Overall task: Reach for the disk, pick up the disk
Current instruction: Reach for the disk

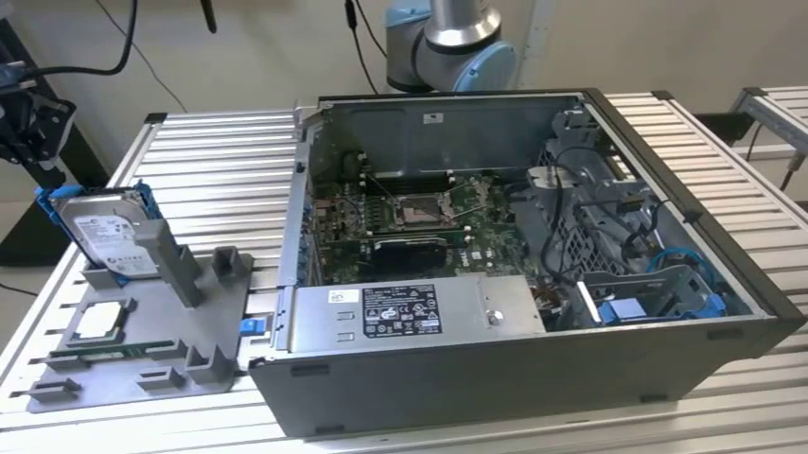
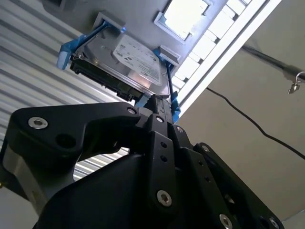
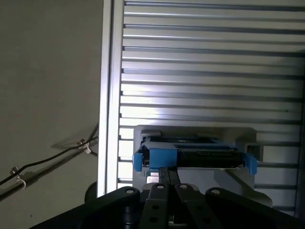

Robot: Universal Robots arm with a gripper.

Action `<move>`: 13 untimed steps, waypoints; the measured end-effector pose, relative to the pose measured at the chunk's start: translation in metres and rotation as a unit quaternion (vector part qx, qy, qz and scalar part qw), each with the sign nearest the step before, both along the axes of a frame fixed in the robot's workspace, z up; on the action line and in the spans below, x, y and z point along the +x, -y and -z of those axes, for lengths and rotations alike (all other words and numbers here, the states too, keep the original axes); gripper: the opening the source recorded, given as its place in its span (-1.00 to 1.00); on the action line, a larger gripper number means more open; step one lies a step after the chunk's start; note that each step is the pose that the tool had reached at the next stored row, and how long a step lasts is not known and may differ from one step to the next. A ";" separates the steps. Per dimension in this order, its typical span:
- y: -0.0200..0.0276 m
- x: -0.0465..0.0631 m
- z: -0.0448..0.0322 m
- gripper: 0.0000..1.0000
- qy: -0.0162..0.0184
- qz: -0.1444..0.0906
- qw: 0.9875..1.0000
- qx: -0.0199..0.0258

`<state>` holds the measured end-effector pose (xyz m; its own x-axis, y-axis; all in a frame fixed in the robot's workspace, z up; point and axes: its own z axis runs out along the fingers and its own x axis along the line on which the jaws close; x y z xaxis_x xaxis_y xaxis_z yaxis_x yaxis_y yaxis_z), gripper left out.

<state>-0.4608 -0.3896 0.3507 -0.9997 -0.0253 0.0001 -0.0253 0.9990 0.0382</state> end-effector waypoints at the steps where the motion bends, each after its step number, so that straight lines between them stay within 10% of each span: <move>1: 0.0000 0.000 0.0000 -1.00 0.000 -0.002 1.000 0.000; 13: 0.0000 0.000 0.0000 -1.00 0.000 -0.036 0.999 0.000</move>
